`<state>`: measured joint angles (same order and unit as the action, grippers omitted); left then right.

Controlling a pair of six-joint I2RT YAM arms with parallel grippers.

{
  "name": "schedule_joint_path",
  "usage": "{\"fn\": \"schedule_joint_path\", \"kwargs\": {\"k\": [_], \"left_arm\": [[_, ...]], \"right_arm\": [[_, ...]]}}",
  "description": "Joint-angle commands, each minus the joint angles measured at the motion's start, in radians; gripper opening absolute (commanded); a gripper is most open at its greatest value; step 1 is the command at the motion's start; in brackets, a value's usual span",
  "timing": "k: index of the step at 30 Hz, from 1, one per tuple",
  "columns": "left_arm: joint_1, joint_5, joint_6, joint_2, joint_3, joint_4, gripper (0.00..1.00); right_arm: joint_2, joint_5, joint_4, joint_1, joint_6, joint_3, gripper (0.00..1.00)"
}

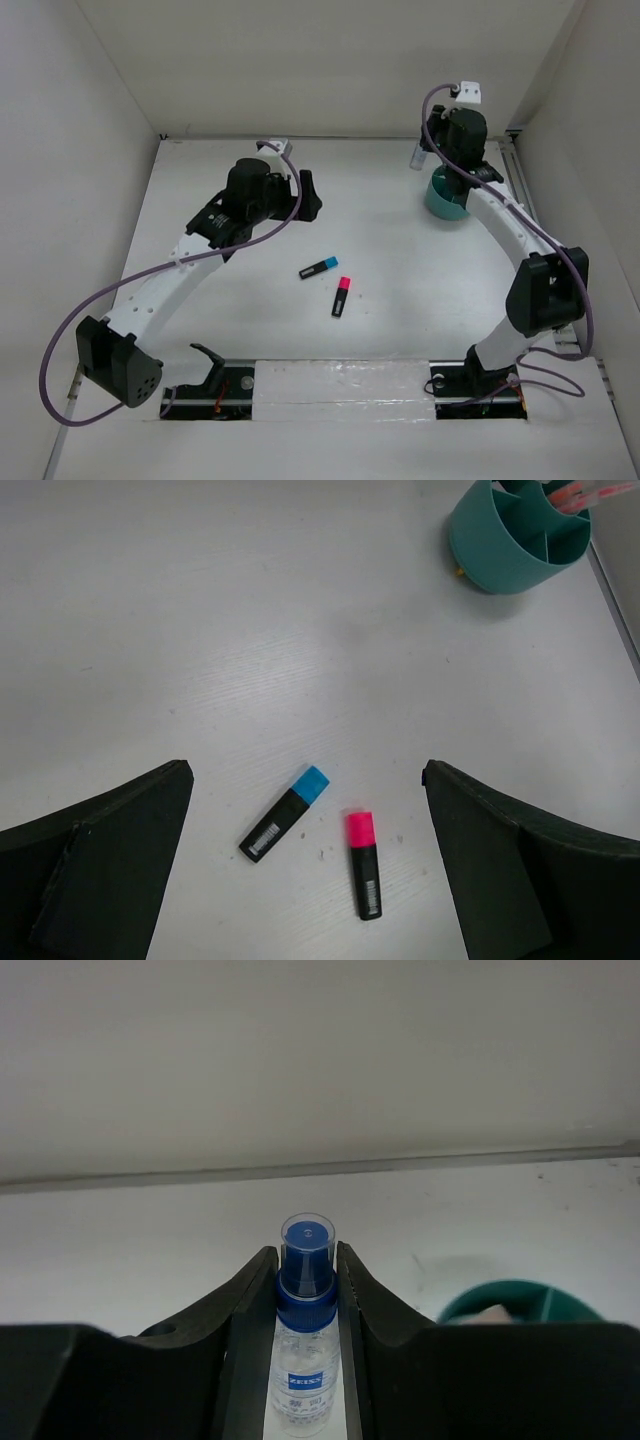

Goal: Sort the stationery into containers
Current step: Place the stationery into the container

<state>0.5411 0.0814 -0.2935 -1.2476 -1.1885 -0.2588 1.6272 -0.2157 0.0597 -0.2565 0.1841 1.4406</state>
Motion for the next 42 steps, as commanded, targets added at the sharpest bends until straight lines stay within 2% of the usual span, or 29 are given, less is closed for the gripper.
{"fn": "schedule_joint_path", "kwargs": {"k": [1,3,8,14,21,42], "left_arm": [[-0.004,0.018,-0.010,0.028,0.021,-0.005,1.00],[-0.004,0.029,-0.010,0.028,0.033,-0.005,1.00],[-0.004,0.052,-0.010,0.016,0.043,0.004,1.00],[-0.004,0.084,-0.010,-0.015,0.043,0.004,1.00],[-0.004,0.103,-0.010,-0.015,0.052,0.013,1.00],[-0.004,0.149,-0.001,-0.024,0.079,0.032,1.00]], "right_arm": [[-0.032,0.197,0.202,0.100,-0.158,-0.112,0.00],[-0.043,0.402,0.316,0.152,-0.178,-0.161,0.00],[-0.007,0.536,0.341,0.241,-0.189,-0.178,0.00],[0.026,0.565,0.316,0.273,-0.244,-0.167,0.00],[0.085,0.707,0.316,0.345,-0.279,-0.158,0.00],[0.123,0.748,0.279,0.346,-0.347,-0.167,0.01]]}}
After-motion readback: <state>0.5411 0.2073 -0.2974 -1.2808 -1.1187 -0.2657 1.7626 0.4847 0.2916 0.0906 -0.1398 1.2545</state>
